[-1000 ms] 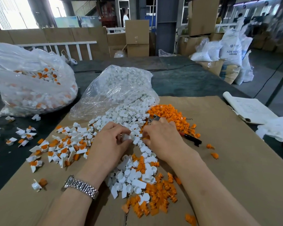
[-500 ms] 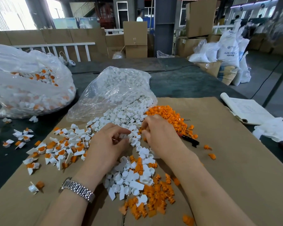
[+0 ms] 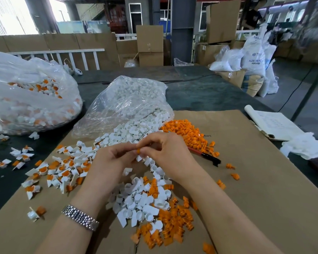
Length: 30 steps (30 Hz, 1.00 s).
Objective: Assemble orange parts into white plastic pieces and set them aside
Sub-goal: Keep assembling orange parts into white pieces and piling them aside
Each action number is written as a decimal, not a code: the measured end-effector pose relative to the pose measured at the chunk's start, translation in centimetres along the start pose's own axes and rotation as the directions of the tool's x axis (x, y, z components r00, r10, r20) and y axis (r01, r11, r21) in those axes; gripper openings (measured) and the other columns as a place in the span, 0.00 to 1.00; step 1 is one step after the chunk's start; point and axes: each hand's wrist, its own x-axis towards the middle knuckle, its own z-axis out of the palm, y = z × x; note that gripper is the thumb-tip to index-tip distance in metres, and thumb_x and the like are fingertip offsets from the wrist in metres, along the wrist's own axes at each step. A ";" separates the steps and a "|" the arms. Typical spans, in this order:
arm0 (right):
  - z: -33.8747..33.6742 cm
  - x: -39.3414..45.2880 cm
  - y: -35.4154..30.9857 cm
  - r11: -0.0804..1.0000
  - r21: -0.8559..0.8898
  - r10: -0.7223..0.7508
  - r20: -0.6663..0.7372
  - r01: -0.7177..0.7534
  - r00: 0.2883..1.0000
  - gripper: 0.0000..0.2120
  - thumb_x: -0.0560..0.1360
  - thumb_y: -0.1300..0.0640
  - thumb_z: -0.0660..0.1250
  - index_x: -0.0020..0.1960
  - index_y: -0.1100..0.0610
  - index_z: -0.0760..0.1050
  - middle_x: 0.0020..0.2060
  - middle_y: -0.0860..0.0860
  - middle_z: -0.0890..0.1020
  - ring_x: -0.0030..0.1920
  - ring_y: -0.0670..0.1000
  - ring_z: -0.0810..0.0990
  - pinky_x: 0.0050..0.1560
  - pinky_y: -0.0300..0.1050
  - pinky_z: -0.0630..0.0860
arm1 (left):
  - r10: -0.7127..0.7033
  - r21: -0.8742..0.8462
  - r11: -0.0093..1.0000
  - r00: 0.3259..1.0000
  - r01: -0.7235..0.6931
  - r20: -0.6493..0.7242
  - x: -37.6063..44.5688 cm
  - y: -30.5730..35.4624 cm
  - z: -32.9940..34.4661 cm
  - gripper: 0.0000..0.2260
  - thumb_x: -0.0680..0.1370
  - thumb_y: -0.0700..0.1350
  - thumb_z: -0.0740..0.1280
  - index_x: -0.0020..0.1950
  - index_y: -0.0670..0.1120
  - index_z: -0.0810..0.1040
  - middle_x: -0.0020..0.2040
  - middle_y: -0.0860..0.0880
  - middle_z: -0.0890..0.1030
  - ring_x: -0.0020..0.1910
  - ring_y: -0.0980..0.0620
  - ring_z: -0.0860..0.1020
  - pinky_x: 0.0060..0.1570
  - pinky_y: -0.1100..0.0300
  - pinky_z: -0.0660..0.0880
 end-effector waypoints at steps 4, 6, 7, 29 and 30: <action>0.0 0.0 0.0 0.988 -0.144 -0.057 0.000 0.057 0.998 0.05 0.76 0.58 0.73 0.48 0.50 0.85 0.43 0.44 0.85 0.46 0.42 0.82 0.52 0.42 0.79 | -0.015 -0.039 0.999 1.000 0.015 0.008 0.0 -0.1 -0.1 0.14 0.80 0.43 0.70 0.49 0.64 0.87 0.44 0.54 0.88 0.46 0.55 0.86 0.48 0.59 0.79; 0.1 0.0 -0.1 0.971 -0.229 -0.072 0.019 0.074 0.997 0.05 0.76 0.57 0.72 0.49 0.49 0.85 0.46 0.46 0.85 0.48 0.44 0.81 0.53 0.45 0.79 | -0.016 -0.037 0.999 1.000 0.017 0.016 0.0 0.1 -0.2 0.15 0.80 0.42 0.70 0.49 0.64 0.87 0.46 0.55 0.88 0.47 0.55 0.86 0.53 0.56 0.79; 0.1 0.0 -0.1 0.962 -0.265 -0.068 0.016 0.070 0.998 0.05 0.77 0.56 0.72 0.50 0.49 0.85 0.47 0.46 0.85 0.49 0.45 0.81 0.54 0.45 0.78 | -0.022 -0.029 0.999 1.000 0.023 0.022 -0.1 0.1 -0.3 0.16 0.80 0.41 0.70 0.49 0.64 0.87 0.46 0.55 0.88 0.48 0.56 0.86 0.54 0.55 0.79; -0.8 -0.3 -0.4 0.991 -0.031 -0.132 -0.074 0.130 0.988 0.03 0.76 0.60 0.73 0.48 0.54 0.84 0.42 0.45 0.84 0.44 0.44 0.81 0.50 0.42 0.79 | -0.125 -0.590 0.782 0.978 0.201 0.167 0.4 0.5 -0.6 0.10 0.72 0.38 0.70 0.51 0.39 0.87 0.50 0.34 0.86 0.45 0.43 0.87 0.41 0.62 0.83; -0.6 -0.3 -0.4 0.986 -0.079 -0.155 -0.080 0.148 0.985 0.03 0.76 0.60 0.73 0.48 0.53 0.84 0.42 0.45 0.83 0.44 0.44 0.81 0.49 0.43 0.80 | -0.133 -0.584 0.787 0.979 0.199 0.154 0.4 0.5 -0.6 0.11 0.71 0.38 0.71 0.51 0.39 0.87 0.50 0.34 0.86 0.45 0.43 0.87 0.41 0.62 0.83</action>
